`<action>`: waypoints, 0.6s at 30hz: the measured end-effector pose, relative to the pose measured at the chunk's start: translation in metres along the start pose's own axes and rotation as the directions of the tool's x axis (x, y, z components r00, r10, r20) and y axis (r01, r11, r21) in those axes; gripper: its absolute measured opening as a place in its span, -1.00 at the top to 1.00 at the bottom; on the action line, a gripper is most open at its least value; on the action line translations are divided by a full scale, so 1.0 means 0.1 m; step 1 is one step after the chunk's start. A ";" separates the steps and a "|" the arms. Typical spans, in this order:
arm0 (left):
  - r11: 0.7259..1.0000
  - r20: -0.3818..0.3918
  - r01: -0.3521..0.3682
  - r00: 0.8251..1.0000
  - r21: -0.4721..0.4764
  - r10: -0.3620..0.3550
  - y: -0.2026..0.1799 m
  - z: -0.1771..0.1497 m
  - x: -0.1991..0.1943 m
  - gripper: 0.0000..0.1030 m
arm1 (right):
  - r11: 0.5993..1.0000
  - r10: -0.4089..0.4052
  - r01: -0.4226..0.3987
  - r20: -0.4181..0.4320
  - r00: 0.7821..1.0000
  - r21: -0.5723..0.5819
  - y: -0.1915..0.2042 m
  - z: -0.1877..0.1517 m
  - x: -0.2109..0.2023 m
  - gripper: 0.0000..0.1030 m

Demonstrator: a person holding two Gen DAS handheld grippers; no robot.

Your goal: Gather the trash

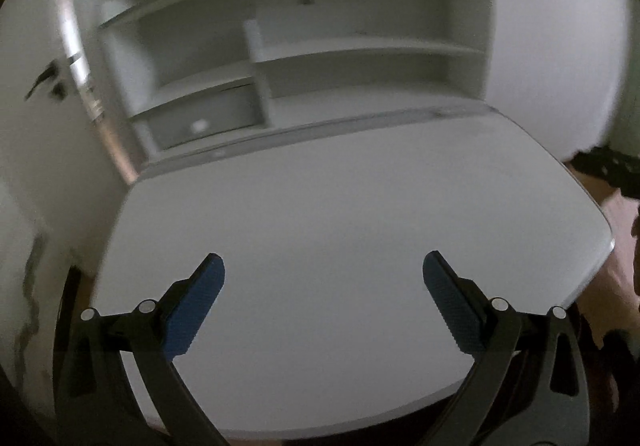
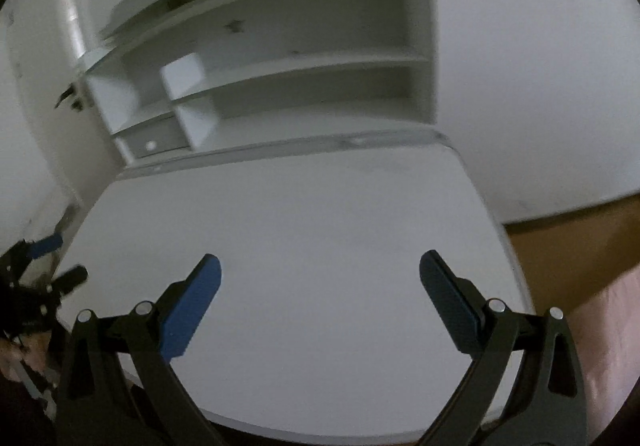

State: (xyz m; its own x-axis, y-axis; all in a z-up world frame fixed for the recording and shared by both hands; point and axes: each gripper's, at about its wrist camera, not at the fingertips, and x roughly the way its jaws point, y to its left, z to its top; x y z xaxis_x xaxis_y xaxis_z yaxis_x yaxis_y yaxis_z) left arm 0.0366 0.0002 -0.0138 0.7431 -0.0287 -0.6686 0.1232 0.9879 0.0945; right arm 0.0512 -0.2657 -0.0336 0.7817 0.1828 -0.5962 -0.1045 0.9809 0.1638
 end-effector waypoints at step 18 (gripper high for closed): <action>0.992 0.047 0.000 0.999 -0.122 0.006 0.29 0.00 -0.36 -0.87 | 0.995 0.009 -0.007 0.027 1.000 -0.095 0.39 -0.11 -0.22 -0.86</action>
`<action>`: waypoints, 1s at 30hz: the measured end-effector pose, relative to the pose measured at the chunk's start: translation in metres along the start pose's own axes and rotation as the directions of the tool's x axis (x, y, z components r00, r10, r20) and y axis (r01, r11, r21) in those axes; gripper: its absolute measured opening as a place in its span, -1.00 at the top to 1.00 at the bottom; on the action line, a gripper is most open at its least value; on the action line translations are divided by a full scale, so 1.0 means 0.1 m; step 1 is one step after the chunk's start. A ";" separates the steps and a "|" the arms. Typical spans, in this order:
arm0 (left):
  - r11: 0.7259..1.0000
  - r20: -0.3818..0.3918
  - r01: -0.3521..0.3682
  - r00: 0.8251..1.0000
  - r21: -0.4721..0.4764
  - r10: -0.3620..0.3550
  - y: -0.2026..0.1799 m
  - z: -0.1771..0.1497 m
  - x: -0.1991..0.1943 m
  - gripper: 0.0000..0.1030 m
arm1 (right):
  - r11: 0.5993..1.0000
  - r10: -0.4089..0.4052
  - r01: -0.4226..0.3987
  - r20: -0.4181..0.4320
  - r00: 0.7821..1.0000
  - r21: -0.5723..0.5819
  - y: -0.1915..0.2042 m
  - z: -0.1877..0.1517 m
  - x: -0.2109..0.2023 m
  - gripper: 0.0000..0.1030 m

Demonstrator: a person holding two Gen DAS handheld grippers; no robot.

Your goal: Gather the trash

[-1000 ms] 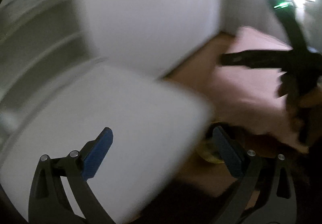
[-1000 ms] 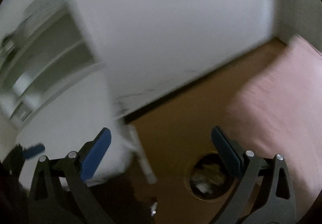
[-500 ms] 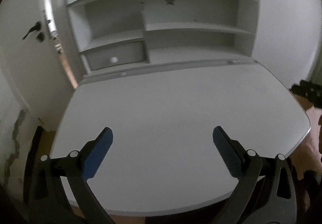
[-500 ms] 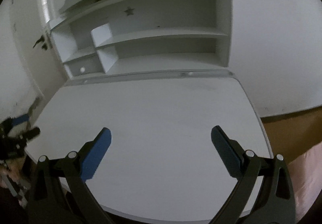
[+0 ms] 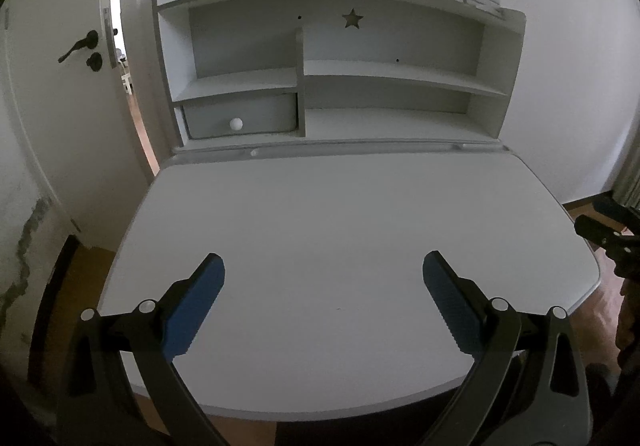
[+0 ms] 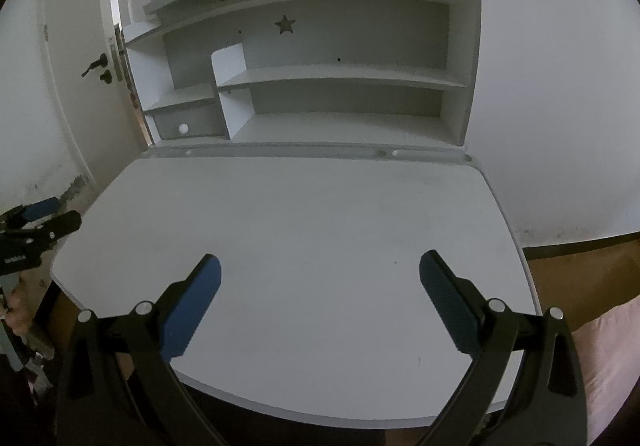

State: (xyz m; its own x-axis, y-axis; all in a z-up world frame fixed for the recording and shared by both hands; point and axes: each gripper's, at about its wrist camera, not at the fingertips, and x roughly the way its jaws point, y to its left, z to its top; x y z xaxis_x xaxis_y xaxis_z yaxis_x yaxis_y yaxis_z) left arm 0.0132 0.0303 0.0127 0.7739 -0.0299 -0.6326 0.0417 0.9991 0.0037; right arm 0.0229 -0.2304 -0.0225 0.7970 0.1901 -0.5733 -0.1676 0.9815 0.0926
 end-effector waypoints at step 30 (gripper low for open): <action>1.000 0.027 0.005 1.000 0.021 -0.006 -0.11 -0.01 -0.14 -0.87 | 1.000 0.008 -0.007 0.022 1.000 -0.023 0.04 0.02 -0.17 -0.86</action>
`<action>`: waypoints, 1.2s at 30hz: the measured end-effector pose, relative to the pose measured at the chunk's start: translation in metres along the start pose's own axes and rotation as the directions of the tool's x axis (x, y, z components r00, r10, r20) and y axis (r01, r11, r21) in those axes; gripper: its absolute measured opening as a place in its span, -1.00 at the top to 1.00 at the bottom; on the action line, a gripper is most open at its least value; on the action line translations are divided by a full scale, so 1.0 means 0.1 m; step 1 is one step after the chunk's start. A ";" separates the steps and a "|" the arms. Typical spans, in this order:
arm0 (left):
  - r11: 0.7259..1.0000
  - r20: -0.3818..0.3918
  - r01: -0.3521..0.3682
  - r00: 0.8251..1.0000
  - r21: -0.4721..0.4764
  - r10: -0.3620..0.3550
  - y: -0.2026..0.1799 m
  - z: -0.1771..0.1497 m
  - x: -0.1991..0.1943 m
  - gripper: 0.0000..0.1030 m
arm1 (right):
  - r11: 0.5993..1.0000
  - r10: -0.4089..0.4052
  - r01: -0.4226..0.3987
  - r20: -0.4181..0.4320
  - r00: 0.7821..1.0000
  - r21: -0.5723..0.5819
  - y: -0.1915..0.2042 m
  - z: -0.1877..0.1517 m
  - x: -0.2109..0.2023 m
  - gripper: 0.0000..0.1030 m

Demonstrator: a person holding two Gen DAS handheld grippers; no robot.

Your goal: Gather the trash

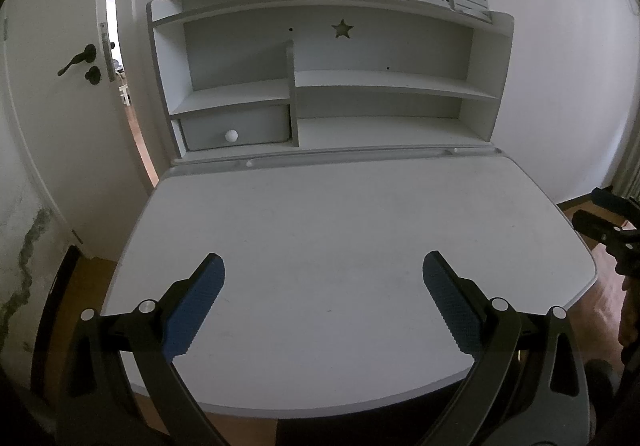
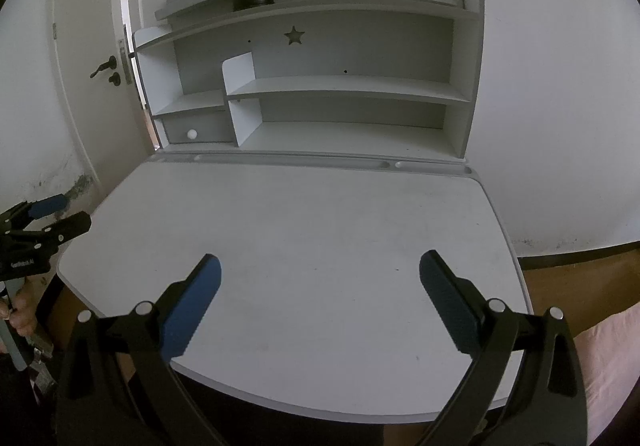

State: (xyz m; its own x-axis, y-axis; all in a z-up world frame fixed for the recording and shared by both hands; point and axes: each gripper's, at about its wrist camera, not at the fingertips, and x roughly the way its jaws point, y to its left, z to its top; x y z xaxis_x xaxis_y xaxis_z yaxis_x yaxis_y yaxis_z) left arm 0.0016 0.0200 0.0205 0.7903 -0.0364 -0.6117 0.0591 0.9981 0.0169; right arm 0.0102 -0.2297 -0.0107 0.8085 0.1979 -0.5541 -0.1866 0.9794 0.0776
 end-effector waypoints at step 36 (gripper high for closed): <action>1.000 -0.022 0.007 1.000 0.012 -0.007 -0.02 -0.03 0.07 -0.87 | 1.000 -0.007 0.008 -0.002 1.000 0.006 0.01 0.00 0.00 -0.86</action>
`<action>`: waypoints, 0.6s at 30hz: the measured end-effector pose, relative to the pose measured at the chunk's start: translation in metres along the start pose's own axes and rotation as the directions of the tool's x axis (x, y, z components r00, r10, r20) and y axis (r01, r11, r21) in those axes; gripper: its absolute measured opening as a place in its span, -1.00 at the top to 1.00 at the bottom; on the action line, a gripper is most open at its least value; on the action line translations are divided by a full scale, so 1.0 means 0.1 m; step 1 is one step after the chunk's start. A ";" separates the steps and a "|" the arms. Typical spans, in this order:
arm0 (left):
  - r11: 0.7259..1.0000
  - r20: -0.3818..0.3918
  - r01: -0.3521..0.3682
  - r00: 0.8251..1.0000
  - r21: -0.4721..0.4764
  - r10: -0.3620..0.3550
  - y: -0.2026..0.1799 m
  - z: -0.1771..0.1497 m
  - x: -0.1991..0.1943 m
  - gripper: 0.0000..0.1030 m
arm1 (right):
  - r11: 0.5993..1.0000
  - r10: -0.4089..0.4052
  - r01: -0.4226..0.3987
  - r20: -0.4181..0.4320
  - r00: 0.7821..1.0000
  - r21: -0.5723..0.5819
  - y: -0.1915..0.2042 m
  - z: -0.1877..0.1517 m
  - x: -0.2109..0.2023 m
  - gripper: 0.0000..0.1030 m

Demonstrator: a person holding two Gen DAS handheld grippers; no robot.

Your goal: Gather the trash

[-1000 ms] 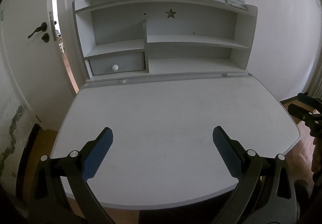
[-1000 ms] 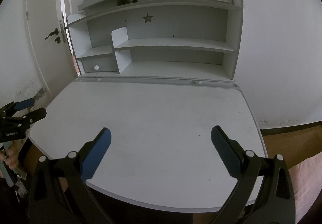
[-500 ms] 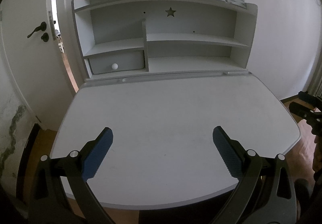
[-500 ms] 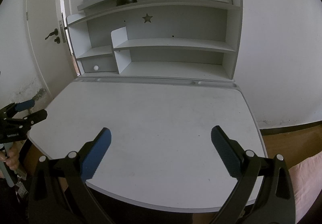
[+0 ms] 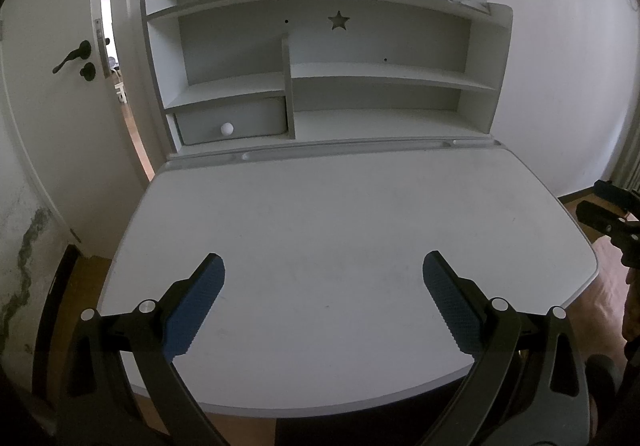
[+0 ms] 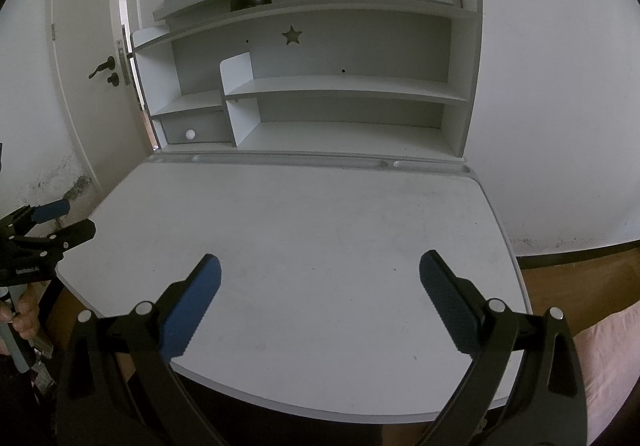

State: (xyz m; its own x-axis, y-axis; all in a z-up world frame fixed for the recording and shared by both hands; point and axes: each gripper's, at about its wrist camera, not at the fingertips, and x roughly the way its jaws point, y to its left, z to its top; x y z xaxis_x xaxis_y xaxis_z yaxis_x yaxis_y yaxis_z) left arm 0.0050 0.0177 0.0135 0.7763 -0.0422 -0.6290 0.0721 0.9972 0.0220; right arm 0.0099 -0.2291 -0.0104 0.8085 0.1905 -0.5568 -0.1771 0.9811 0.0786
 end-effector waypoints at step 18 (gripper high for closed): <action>1.000 -0.001 -0.005 1.000 -0.004 0.005 -0.01 -0.01 -0.01 -0.87 | 1.000 0.000 0.000 0.000 1.000 0.001 0.00 0.00 0.00 -0.86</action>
State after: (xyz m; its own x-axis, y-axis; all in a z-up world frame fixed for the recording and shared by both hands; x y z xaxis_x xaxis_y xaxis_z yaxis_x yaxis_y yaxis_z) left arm 0.0036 0.0170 0.0130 0.7761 -0.0374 -0.6295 0.0661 0.9976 0.0222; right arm 0.0095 -0.2294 -0.0102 0.8085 0.1903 -0.5568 -0.1764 0.9811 0.0791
